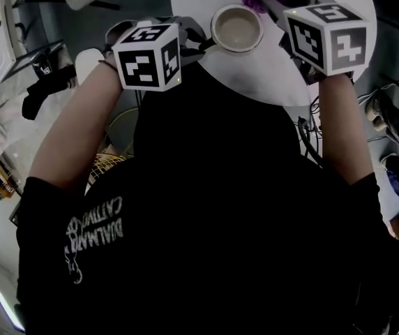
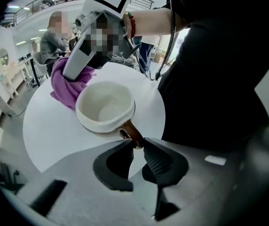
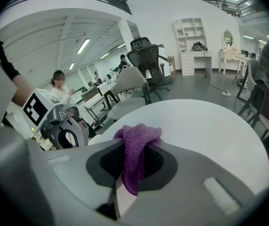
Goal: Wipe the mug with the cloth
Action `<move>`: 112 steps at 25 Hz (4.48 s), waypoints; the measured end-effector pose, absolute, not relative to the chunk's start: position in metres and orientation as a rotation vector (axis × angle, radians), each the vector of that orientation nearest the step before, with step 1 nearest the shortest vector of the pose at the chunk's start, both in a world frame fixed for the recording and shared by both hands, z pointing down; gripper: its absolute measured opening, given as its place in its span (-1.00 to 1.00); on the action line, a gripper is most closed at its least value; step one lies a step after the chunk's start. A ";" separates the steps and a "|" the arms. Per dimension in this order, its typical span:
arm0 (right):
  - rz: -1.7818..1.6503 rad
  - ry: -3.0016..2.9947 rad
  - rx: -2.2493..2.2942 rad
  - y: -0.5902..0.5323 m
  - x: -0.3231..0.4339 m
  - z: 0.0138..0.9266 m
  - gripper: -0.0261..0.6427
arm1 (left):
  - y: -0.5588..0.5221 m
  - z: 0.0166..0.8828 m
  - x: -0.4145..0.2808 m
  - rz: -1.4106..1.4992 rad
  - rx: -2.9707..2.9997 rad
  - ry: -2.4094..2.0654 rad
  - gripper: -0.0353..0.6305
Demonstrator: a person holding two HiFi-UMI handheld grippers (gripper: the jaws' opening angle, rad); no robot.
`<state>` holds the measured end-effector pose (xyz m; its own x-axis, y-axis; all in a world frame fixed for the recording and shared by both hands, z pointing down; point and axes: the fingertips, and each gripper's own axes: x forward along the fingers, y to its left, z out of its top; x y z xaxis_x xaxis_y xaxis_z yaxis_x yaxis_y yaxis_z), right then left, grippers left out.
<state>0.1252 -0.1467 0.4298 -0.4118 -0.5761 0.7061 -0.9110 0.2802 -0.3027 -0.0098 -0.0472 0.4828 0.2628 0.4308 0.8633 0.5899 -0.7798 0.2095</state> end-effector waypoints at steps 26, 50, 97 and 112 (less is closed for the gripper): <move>0.895 -2.141 0.976 -0.146 0.020 0.430 -0.78 | -0.054 0.479 -0.019 -1.465 -2.617 -0.760 -0.69; 0.642 -1.994 0.417 -0.083 -0.024 0.431 -0.78 | -0.055 0.473 -0.011 -1.410 -2.830 -0.354 -0.71; 0.766 -1.706 -0.096 -0.098 -0.031 0.471 -0.78 | -0.045 0.471 -0.009 -1.356 -2.986 -0.017 -0.71; 1.007 -1.819 0.137 -0.126 -0.010 0.463 -0.78 | -0.045 0.475 -0.013 -1.410 -2.993 -0.033 -0.71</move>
<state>-0.0102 -0.1259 0.4629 -0.4842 0.3356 0.8080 -0.5068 0.6453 -0.5716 -0.0130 -0.0448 0.4754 0.6389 0.0886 0.7642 -0.0532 -0.9859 0.1587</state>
